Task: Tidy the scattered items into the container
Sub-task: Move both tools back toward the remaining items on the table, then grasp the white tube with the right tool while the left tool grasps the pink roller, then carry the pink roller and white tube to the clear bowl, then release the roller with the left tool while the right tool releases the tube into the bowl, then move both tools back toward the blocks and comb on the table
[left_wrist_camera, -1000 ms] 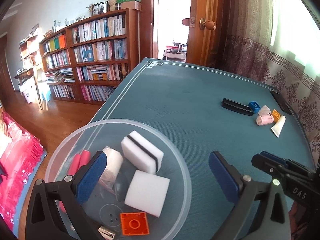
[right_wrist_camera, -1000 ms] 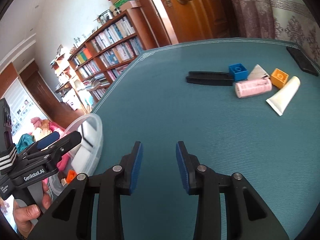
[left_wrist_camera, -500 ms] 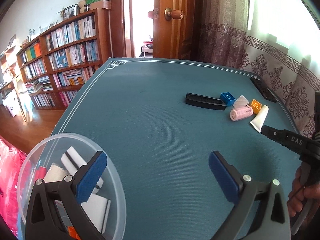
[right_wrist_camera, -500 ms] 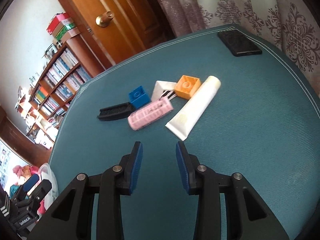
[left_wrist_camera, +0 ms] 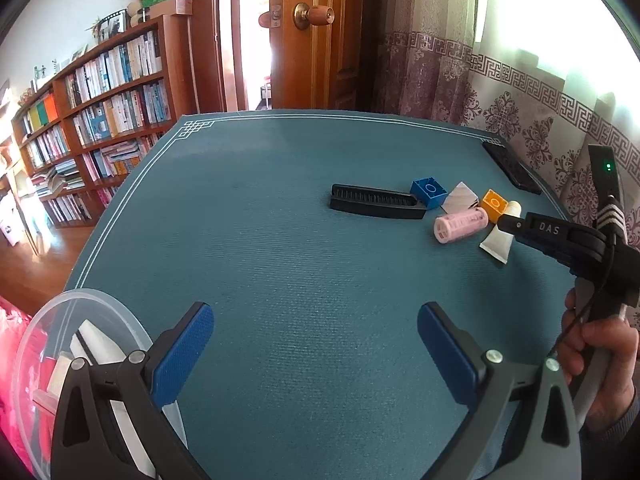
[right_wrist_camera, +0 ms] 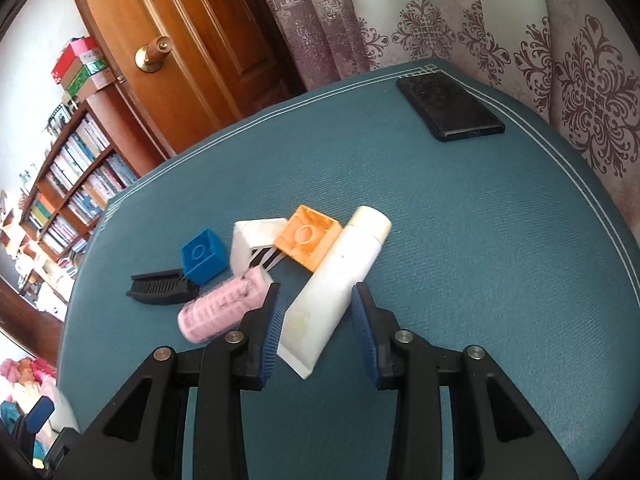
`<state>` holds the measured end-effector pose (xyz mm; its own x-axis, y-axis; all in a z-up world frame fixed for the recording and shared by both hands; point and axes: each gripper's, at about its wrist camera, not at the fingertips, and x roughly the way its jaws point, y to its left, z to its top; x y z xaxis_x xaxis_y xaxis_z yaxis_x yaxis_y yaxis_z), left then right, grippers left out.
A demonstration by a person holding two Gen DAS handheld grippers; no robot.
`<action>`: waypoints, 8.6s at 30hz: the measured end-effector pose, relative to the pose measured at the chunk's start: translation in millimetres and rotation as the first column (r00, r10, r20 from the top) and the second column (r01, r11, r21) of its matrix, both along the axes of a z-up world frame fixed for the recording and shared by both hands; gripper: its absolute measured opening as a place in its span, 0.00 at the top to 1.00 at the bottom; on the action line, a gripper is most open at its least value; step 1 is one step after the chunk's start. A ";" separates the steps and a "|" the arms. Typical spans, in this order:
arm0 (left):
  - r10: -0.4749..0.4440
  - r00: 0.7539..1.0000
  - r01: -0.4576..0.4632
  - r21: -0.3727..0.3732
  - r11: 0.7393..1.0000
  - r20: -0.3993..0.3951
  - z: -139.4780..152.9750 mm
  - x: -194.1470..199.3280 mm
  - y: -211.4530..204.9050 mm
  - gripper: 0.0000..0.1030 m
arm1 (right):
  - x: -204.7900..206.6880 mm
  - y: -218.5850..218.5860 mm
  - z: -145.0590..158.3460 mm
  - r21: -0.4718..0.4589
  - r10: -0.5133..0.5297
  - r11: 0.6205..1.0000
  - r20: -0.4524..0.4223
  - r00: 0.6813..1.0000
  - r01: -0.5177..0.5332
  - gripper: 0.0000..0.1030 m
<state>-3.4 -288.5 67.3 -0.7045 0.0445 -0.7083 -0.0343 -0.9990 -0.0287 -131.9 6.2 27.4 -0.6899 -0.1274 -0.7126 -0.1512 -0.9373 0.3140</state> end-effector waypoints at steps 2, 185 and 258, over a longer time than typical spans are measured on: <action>-0.003 1.000 0.003 -0.001 1.000 0.005 -1.9 -2.6 1.1 0.01 | -5.2 -0.1 -3.7 0.021 -0.013 1.000 0.013 1.000 0.012 0.62; 0.420 0.907 -0.414 0.124 0.902 -0.027 -9.9 94.0 -202.4 0.19 | 156.4 -328.0 6.7 -0.154 0.853 0.504 -0.063 0.517 -0.850 0.72; -0.119 0.991 0.124 -0.064 0.990 0.068 -26.1 -73.9 75.9 0.18 | -25.9 2.6 1.2 0.142 0.071 0.988 -0.020 0.997 -0.068 0.61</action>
